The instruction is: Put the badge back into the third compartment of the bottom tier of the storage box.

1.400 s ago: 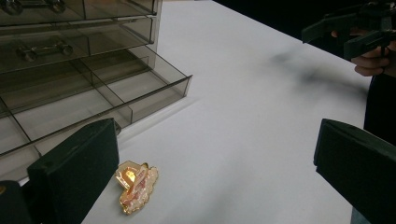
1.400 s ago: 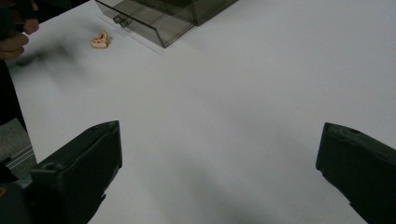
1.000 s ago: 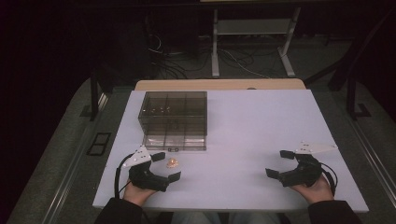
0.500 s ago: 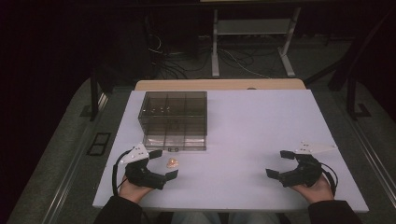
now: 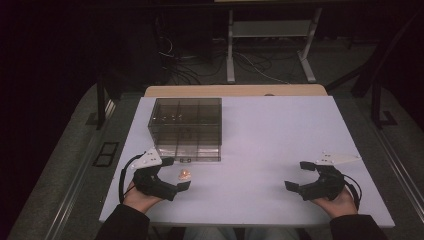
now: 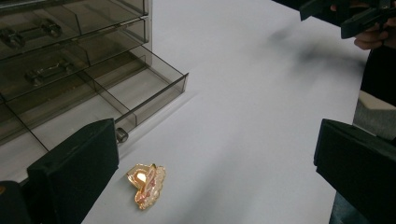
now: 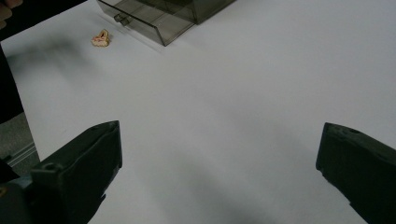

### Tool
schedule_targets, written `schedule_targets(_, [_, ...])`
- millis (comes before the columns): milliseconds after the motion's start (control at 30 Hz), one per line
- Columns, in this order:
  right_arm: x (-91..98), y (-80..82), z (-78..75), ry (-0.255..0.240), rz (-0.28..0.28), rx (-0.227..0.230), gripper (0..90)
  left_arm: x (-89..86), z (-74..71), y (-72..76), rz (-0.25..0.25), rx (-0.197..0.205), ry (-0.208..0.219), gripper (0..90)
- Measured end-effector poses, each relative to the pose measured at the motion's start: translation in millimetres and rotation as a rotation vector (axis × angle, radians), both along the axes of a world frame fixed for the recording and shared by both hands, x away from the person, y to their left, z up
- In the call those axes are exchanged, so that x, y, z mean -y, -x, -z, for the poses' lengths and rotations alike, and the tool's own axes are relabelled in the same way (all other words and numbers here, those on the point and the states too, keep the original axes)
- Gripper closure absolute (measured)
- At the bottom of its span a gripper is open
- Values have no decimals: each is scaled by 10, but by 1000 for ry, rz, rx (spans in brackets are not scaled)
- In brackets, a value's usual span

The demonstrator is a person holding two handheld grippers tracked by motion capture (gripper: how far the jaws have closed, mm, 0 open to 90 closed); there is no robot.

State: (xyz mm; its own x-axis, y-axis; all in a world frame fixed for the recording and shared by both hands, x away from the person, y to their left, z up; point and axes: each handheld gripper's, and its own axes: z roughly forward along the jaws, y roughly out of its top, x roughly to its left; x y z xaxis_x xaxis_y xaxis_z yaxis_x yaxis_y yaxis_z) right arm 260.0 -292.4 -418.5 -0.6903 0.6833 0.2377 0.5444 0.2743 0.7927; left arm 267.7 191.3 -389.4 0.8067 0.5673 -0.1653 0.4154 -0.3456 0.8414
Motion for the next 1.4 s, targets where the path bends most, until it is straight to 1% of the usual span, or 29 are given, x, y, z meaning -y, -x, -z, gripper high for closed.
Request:
schedule_targets(333, [-1, 0, 3, -1, -2, -1, 0, 0, -85, -93, 13, -7, -46, 0])
schedule_targets(500, [-5, -1, 5, -2, -2, -5, 0, 10, -111, -161, 23, -25, -63, 0])
schedule_targets(533, [-5, -1, 5, -2, -2, -5, 0, 6, -114, -179, 28, -28, -74, 0])
schedule_targets(633, [-7, -2, 7, 0, -5, -4, 0, 4, -100, -228, 33, -50, -79, 0])
schedule_targets(667, [-8, -2, 8, 2, -6, -4, 0, 2, -78, -264, 39, -64, -96, 0])
schedule_targets(767, [-9, -4, 11, 4, -8, -5, 0, 14, -57, -283, 43, -75, -104, 0])
schedule_targets(900, [-11, -6, 12, 6, -9, -4, 0, 43, -24, -317, 63, -89, -127, 0])
schedule_targets(933, [-12, -6, 13, 6, -9, -4, 0, 47, -18, -327, 71, -92, -138, 0])
schedule_targets(1167, [-14, -5, 14, 6, -9, -6, 0, 79, 38, -376, 80, -101, -174, 0])
schedule_targets(1233, [-14, -6, 14, 6, -10, -6, 0, 88, 53, -385, 77, -105, -172, 0])
schedule_targets(1267, [-16, -5, 14, 6, -9, -6, 0, 85, 55, -399, 86, -104, -181, 0])
schedule_targets(1333, [-17, -5, 15, 5, -10, -6, 0, 90, 65, -405, 82, -109, -180, 0])
schedule_targets(1400, [-17, -6, 16, 6, -10, -5, 0, 89, 75, -419, 89, -110, -188, 0])
